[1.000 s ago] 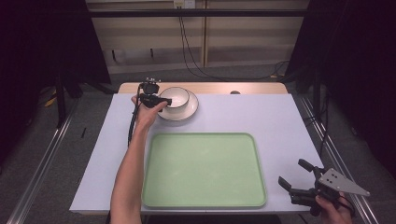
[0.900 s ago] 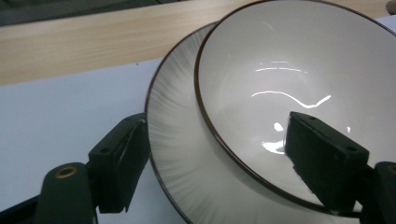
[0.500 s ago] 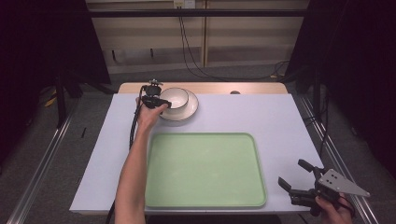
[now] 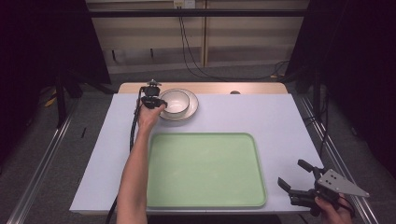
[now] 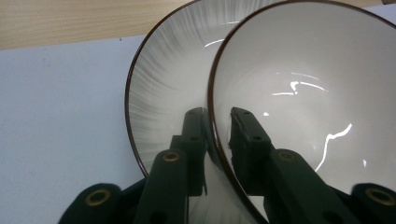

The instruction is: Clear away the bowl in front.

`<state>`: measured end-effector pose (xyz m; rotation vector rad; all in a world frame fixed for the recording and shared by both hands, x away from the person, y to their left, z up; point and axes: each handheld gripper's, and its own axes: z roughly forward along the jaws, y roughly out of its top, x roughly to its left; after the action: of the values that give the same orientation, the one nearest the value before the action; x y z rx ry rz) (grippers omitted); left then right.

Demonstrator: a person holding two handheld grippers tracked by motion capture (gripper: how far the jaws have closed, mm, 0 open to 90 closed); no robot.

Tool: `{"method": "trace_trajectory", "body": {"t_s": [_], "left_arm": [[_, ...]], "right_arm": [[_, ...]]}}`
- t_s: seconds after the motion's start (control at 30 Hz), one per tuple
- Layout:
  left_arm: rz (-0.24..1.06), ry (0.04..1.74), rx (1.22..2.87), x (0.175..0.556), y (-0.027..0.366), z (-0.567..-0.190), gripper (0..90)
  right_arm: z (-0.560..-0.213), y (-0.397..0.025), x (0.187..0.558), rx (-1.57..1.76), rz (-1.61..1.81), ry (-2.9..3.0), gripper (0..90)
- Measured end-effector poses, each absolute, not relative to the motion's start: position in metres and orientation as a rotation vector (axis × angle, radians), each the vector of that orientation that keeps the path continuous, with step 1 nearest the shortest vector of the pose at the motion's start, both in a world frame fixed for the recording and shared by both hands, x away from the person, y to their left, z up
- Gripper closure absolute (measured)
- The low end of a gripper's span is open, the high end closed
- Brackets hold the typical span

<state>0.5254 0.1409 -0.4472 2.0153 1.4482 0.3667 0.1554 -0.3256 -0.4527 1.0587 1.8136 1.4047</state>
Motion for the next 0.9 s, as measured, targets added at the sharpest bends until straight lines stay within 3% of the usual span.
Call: {"method": "trace_trajectory", "body": {"t_s": [0.37,0.9], "left_arm": [[0.350,1.495,1.946,0.5272,0.1417,-0.4480,82.5],[0.296,1.533,1.876,0.5248,0.1435,-0.4409,81.6]], "right_arm": [[-0.4531,-0.3270,0.1557,1.079,1.408,1.805,4.1],[-0.4533,-0.3270,0.1560,1.083,1.410,1.805,4.2]]}}
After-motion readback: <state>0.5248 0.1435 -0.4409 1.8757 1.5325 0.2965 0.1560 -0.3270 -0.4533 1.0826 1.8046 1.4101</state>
